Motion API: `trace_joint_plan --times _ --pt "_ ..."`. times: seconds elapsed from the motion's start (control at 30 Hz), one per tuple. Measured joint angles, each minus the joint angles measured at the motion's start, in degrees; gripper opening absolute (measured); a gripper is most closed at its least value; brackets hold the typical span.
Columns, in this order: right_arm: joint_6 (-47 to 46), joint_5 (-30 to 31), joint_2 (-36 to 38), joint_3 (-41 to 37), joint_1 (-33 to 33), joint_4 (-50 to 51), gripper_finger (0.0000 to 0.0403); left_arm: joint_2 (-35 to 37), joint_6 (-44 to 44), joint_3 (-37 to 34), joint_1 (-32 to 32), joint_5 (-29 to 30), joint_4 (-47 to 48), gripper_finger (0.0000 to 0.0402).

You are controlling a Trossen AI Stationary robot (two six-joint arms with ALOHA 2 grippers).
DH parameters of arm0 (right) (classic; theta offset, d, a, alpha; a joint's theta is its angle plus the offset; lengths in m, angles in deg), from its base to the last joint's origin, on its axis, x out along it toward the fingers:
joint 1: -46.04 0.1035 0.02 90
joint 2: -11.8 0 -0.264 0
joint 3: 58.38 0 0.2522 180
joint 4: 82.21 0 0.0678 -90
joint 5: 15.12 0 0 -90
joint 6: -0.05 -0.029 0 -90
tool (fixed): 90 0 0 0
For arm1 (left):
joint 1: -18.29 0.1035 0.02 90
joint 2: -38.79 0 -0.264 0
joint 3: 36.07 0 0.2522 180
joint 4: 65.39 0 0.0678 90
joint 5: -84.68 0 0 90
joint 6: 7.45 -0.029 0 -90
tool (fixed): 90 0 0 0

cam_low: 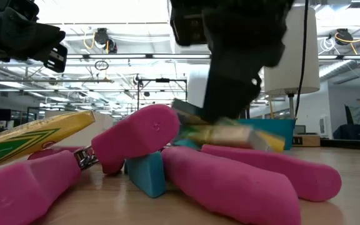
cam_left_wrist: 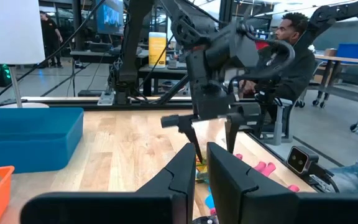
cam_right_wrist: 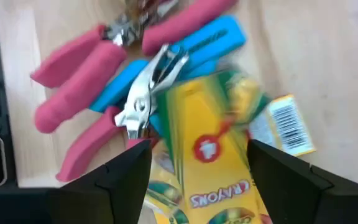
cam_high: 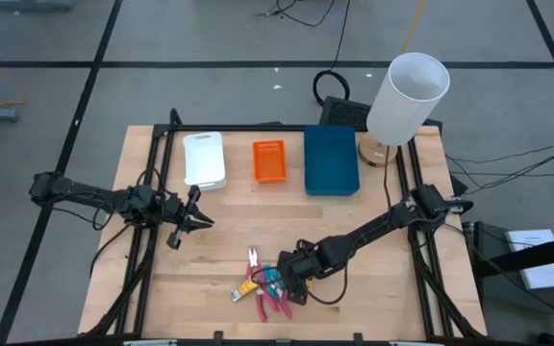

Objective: Pick & Place School Supplies
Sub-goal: Put the crayon box into the blue bin

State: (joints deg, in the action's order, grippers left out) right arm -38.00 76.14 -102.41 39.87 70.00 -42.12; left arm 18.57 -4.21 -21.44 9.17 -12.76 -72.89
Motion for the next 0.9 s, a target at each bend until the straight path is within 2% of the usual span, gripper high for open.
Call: trace_joint_plan --times 0.33,0.67,0.9 --pt "1.9 0.5 0.7 0.1 0.0 0.0 0.0256 0.0 0.0 0.0 0.0 0.0 0.0 0.0047" --pt "9.7 4.7 0.5 -0.4 -0.6 0.2 0.0256 0.0 0.0 0.0 0.0 0.0 0.0 0.0047" --pt "11.6 4.9 0.5 -0.5 -2.3 0.5 0.0256 0.0 0.0 0.0 0.0 0.0 0.0 0.0047"
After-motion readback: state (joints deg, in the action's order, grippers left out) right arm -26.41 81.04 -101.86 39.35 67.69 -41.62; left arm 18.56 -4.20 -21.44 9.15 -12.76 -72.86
